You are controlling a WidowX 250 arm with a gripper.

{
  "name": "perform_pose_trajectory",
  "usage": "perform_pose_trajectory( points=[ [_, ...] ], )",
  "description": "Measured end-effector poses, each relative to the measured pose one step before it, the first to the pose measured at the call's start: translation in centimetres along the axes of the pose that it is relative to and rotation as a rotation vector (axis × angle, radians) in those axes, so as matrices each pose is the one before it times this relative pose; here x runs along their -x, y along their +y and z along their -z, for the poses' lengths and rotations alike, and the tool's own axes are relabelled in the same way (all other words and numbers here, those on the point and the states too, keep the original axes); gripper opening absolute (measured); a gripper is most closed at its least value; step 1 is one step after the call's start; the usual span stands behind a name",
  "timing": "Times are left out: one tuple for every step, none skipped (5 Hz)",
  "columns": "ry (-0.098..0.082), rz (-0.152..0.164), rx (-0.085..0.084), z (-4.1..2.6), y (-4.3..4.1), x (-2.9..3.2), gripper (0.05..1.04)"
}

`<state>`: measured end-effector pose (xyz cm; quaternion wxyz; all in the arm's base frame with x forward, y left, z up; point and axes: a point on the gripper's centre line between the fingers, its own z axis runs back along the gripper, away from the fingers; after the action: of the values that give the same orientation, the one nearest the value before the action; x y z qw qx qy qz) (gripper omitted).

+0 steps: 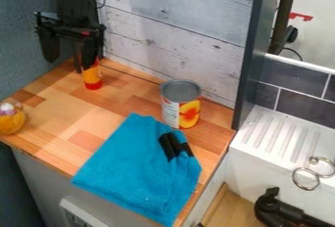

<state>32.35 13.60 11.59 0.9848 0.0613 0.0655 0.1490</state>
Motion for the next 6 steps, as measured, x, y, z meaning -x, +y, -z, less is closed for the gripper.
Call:
perform_pose_trajectory(
  points=[
    [0.0440, 0.0033, 0.0010, 1.435, -0.210, 0.051, 1.007],
    [-0.0455, -0.0162, -0.0532, -1.693, 1.040, -1.110, 1.007],
    [-0.0552, 0.0425, 0.0038, -1.585, 0.298, -1.327, 1.007],
    [-0.0548, 0.0771, 0.0359, -0.016, -0.411, -1.894, 1.007],
    [-0.0575, 0.0242, 0.0383, -0.196, 0.537, -1.639, 1.007],
    [-0.0018, -0.0150, -0.0049, 0.191, 0.980, -0.969, 1.007]
  ],
)
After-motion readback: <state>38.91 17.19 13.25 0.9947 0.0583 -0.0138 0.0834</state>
